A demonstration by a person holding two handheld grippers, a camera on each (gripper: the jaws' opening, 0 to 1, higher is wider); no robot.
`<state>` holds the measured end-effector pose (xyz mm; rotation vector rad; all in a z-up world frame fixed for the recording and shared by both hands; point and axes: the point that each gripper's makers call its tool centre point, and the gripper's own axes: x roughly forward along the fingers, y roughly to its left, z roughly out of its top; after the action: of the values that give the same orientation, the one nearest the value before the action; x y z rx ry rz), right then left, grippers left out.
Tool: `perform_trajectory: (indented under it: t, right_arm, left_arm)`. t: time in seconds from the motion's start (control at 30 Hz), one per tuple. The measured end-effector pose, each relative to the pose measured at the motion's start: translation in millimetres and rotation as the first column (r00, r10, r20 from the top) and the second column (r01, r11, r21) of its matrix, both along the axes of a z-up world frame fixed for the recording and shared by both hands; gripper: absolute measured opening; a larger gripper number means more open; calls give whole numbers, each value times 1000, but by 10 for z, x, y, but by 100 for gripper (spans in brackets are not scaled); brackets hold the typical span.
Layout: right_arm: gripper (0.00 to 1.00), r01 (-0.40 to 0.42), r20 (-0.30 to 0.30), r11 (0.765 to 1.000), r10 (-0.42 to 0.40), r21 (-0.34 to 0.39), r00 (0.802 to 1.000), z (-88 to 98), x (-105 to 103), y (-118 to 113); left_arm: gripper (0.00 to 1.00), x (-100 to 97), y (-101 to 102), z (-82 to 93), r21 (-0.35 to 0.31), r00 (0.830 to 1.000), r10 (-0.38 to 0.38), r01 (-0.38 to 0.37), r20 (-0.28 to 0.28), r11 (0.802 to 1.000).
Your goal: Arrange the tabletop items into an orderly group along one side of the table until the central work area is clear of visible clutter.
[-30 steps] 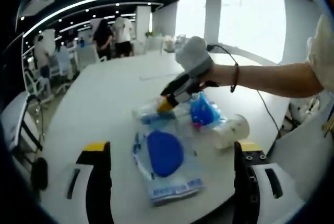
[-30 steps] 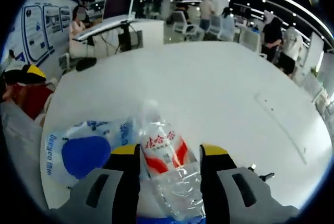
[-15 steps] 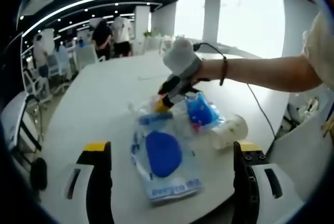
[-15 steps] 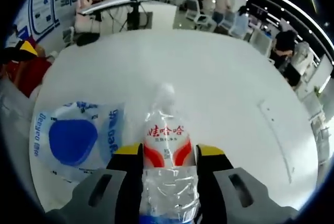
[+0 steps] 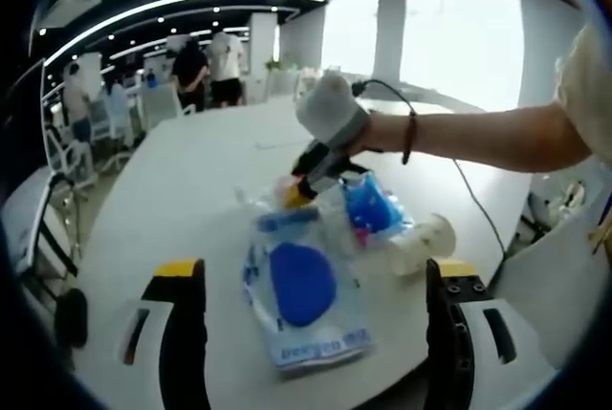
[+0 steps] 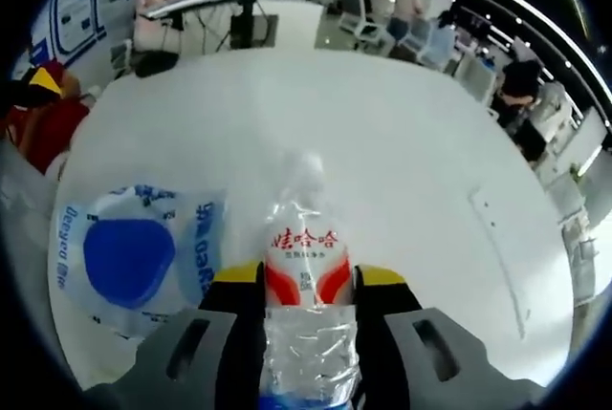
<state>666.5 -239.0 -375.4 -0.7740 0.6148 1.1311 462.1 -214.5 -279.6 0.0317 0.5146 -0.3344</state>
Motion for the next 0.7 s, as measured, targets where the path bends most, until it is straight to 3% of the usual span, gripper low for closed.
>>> perform_trajectory:
  t: [0.47, 0.7]
  right_arm:
    - [33, -25, 88, 988, 12, 150, 996, 333, -64, 180]
    - [33, -23, 106, 969, -4, 247, 994, 548, -147, 184]
  left_arm:
    - [91, 1, 47, 12, -12, 1000, 21, -21, 2, 1000]
    - [91, 22, 73, 68, -66, 999, 43, -41, 20, 997]
